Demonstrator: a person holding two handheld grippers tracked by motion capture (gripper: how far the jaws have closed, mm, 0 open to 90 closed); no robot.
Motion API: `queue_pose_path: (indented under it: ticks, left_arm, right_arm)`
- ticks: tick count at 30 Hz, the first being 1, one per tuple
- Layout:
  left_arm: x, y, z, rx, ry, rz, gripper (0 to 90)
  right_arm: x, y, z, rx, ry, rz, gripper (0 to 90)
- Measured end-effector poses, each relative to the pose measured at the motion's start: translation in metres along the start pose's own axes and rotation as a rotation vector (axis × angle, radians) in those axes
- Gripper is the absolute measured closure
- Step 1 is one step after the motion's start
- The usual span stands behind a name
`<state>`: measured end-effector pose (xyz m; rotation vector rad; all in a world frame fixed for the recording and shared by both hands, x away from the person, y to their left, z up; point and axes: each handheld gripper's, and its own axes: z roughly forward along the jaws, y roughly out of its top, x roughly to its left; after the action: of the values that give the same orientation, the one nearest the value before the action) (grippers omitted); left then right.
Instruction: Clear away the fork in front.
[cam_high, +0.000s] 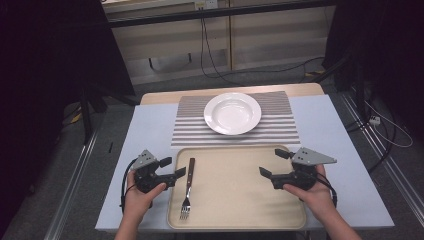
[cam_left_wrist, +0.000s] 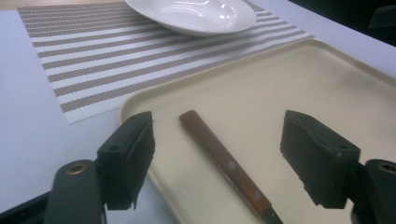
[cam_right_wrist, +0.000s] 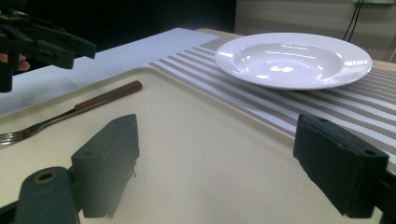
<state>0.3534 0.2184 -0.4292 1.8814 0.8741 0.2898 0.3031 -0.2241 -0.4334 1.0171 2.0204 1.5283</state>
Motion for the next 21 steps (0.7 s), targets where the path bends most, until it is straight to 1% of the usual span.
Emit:
queue_pose_path:
  ticks: [4, 7, 10, 12, 13, 15, 21]
  left_arm:
    - [0.003, -0.002, -0.008, -0.006, 0.011, -0.008, 22.5]
    - [0.005, -0.004, -0.014, -0.006, 0.022, -0.006, 20.2]
    - [0.007, -0.005, -0.019, 0.009, 0.026, -0.006, 17.1]
    - [0.007, -0.007, -0.022, 0.010, 0.028, -0.006, 15.8]
    - [0.008, -0.008, -0.024, 0.015, 0.029, 0.000, 15.4]
    - [0.008, -0.010, -0.026, 0.014, 0.029, -0.006, 14.6]
    - [0.010, -0.010, -0.030, 0.002, 0.036, -0.004, 11.7]
  right_arm:
    - [-0.004, -0.004, -0.009, 0.011, -0.012, 0.002, 14.0]
    - [-0.007, -0.007, -0.015, 0.017, -0.022, 0.007, 14.0]
    - [-0.009, -0.010, -0.021, 0.028, -0.033, 0.007, 14.0]
    - [-0.011, -0.012, -0.025, 0.030, -0.038, 0.007, 14.0]
    - [-0.012, -0.013, -0.027, 0.034, -0.039, 0.005, 14.0]
    - [-0.013, -0.015, -0.029, 0.031, -0.042, 0.010, 14.0]
    - [-0.015, -0.016, -0.032, 0.016, -0.050, 0.010, 14.0]
